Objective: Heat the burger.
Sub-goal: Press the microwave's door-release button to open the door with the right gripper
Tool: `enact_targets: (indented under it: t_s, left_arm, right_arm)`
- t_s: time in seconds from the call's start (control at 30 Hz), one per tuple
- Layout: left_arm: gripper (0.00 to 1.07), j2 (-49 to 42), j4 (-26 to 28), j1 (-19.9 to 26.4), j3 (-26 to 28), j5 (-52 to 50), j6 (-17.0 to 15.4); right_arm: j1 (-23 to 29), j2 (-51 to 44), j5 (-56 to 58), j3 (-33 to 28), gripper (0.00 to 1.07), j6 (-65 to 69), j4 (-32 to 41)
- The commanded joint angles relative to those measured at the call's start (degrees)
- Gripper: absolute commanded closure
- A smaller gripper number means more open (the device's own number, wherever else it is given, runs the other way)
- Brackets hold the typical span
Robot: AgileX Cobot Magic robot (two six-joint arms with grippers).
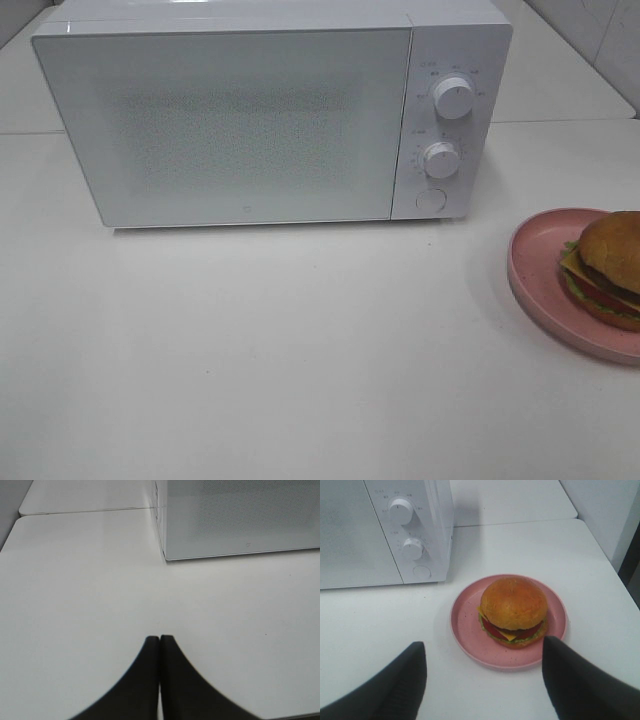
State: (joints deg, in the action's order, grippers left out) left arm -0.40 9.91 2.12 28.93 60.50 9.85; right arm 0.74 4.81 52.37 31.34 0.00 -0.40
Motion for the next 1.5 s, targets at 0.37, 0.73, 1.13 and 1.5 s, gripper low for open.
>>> enact_targets:
  t_s: [0.37, 0.73, 1.13, 1.5]
  left_arm:
    - [1.06, -1.0, 0.2, -0.2, -0.2, -0.7, 0.2]
    - [1.06, -1.0, 0.2, -0.2, -0.2, -0.7, 0.2]
    - [1.06, -1.0, 0.2, -0.2, -0.2, -0.7, 0.2]
    - [1.06, -1.0, 0.2, -0.2, -0.2, -0.7, 0.2]
  right_arm:
    - [-0.1, 21.4, -16.2, 0.5, 0.45, 0.0, -0.1]
    - [-0.1, 34.3, -27.3, 0.5, 0.45, 0.0, -0.1]
    - [-0.1, 48.0, -45.4, 0.5, 0.79, 0.0, 0.0]
    - [0.2, 58.2, -55.7, 0.5, 1.07, 1.7, 0.0]
